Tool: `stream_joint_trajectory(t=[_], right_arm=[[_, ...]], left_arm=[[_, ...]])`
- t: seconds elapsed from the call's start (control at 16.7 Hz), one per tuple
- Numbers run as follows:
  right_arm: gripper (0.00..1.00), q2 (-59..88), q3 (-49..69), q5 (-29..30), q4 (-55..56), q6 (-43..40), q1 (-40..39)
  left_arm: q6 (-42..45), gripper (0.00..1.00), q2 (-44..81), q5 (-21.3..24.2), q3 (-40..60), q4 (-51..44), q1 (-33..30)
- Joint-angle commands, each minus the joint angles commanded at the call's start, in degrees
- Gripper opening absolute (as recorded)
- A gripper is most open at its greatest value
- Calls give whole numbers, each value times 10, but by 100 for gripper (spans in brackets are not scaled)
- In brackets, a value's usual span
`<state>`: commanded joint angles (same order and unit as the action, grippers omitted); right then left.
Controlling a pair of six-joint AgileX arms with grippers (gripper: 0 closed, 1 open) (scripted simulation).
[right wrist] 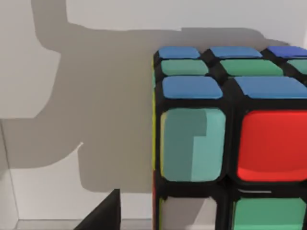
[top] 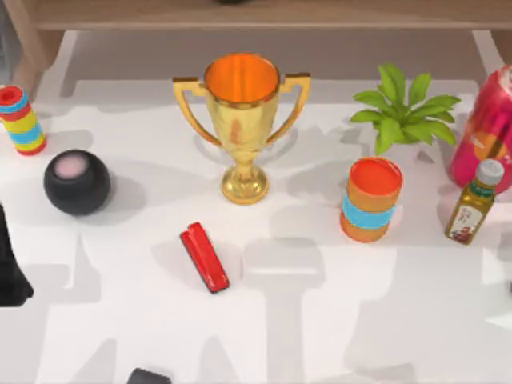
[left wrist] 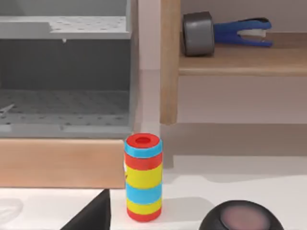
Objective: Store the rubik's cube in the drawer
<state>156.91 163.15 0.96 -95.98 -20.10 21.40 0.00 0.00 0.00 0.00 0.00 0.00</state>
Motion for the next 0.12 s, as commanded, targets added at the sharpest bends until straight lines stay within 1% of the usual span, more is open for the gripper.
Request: stream_joint_trajectory(t=[0.12], right_arm=[[100, 0, 0, 0, 0, 0, 0]], left_arm=[[0, 100, 0, 0, 0, 0, 0]])
